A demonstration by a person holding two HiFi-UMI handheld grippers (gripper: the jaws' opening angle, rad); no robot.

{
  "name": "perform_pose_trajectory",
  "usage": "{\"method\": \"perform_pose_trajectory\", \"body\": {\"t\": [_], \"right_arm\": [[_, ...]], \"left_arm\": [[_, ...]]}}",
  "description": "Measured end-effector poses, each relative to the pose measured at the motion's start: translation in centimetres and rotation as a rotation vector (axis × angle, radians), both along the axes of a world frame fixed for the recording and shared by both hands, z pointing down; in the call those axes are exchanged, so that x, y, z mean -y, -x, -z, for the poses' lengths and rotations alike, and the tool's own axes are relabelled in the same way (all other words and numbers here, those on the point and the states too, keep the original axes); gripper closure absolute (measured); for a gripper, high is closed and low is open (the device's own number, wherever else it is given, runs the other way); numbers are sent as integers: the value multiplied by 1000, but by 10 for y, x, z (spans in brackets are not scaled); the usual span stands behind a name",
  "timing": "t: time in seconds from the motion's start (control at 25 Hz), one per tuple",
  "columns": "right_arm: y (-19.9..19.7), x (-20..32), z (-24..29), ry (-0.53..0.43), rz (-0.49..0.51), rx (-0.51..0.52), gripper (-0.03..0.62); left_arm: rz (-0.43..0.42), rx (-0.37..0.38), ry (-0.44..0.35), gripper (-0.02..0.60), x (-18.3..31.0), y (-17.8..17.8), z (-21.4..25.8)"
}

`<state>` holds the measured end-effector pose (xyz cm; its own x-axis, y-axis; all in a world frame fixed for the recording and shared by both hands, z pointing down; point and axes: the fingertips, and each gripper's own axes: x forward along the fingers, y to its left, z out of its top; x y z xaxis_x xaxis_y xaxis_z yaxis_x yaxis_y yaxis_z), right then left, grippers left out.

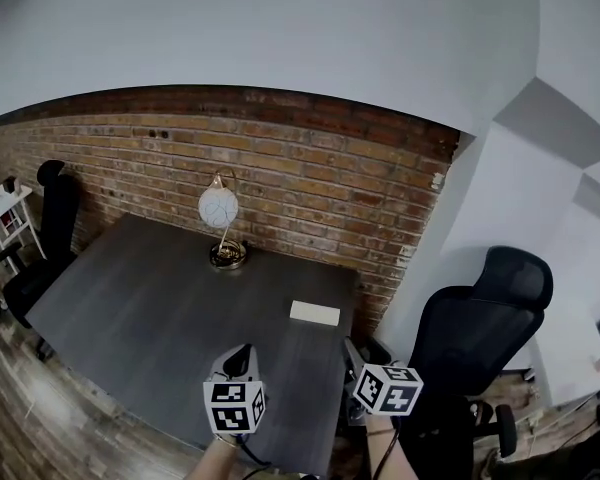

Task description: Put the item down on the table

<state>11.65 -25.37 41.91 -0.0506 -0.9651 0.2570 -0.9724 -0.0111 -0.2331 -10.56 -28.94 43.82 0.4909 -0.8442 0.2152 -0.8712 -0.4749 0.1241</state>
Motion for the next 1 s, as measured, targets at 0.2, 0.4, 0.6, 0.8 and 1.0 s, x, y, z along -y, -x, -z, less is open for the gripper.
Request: {"method": "perform_pose_trajectory", "body": {"t": [0.2, 0.4, 0.6, 0.8, 1.0], "right_arm": [[0, -18, 0, 11, -56, -9, 432], [-7, -38, -8, 54, -123, -42, 521], [-12, -44, -9, 67, -140, -48, 549], [-17, -48, -7, 61, -131, -59, 553], [-23, -45, 0, 44, -110, -41, 553]], "left_arm": [[-18, -10, -1, 563, -5, 5, 4], [-24, -36, 10, 563, -10, 3, 5], [-27, -43, 9, 563, -10, -6, 8], [-30, -36, 15, 563, -15, -18, 4], [-21, -34, 9, 563, -15, -28, 10]]}}
